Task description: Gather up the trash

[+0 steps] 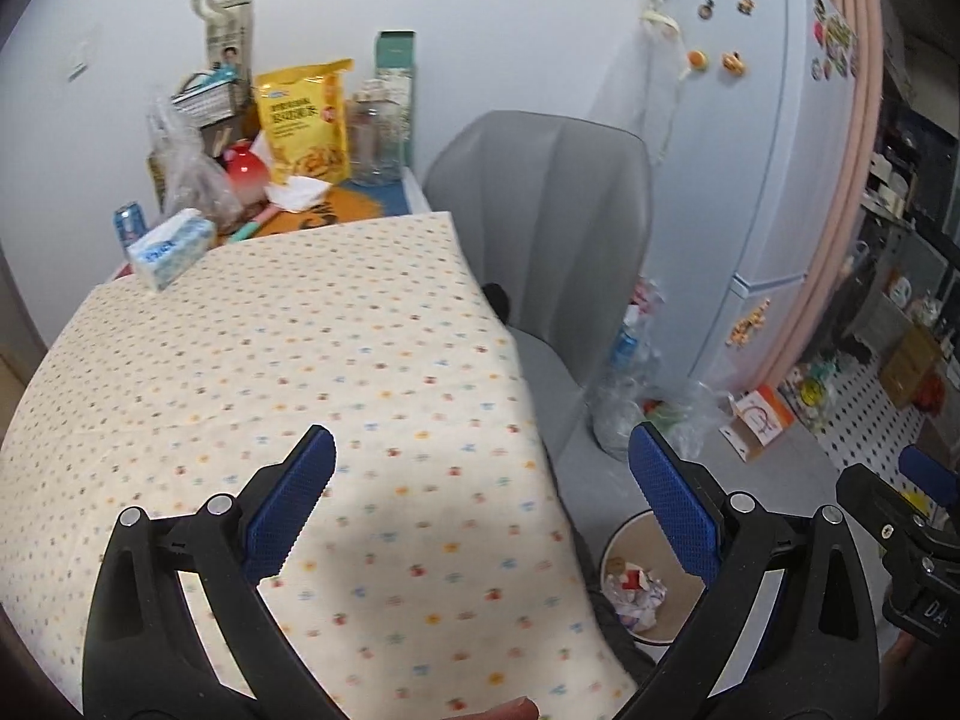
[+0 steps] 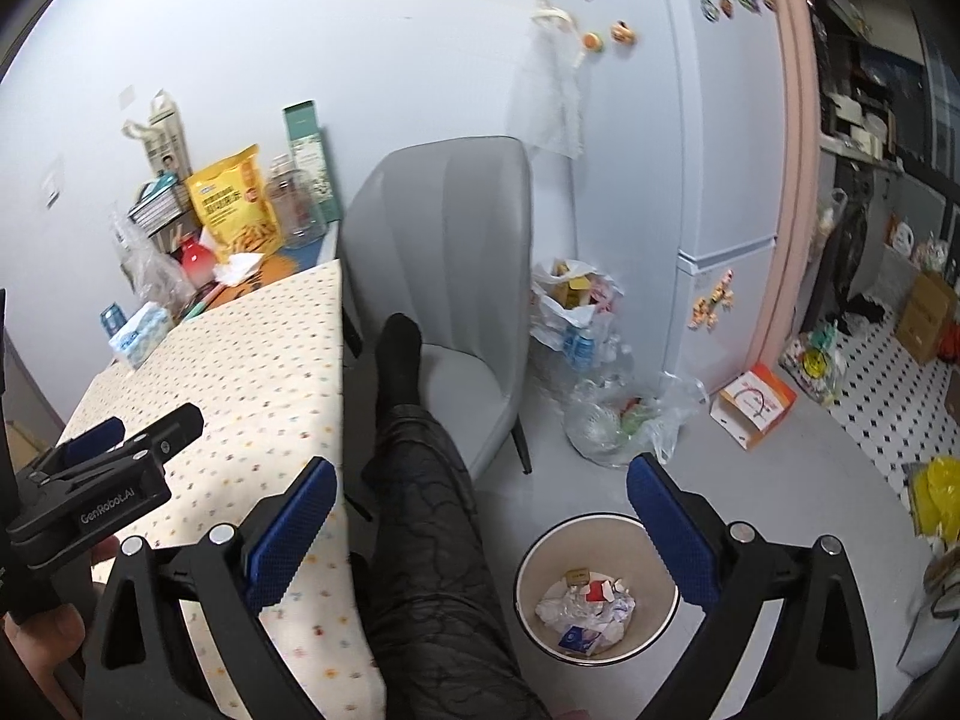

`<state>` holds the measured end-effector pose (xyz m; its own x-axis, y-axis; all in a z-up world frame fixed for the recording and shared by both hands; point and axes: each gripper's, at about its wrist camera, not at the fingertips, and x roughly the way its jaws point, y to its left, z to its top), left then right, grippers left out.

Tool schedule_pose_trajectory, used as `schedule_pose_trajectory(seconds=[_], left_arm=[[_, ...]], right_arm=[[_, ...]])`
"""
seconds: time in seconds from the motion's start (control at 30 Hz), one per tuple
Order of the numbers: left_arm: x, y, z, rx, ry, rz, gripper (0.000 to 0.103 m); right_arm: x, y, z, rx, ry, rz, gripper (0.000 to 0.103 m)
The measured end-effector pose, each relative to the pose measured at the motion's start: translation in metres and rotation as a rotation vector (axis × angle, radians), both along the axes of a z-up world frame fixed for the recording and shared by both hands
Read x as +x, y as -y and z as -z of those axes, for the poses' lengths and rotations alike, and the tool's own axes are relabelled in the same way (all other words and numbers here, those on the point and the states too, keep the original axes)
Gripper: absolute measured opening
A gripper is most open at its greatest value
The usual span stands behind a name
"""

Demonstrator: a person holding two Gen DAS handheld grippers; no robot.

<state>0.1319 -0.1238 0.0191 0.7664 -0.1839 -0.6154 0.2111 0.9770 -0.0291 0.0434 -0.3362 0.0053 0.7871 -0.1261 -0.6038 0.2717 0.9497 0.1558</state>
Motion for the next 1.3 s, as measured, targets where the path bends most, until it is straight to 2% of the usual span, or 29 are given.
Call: schedule_pose_trajectory(seconds=[0.27,0.77,0.87,1.3], left_arm=[[-0.013,-0.033,-0.007,-0.011,0.012,-0.034,0.097],[-0.046,-0.088,-0.03,-0.044,0.082,-0.094,0.097],[-0.05,-0.099,-0.034,-0.036,0.099,-0.116,0.097],[-0.052,-0.1,-0.027,-0.039,0.087,-0.094,0.097]], right_arm=[[-0.005,-0.031,-0.013,-0.036,-0.001,-0.031,0.095],[-0.018,-0.073,-0.038,-0.085,0.012,-0.071,0.095],[-0.023,-0.085,-0.045,-0.12,0.027,-0.076,0.095],[-0.036,-0.089,-0.047,-0.113,0.031,-0.081,0.095]])
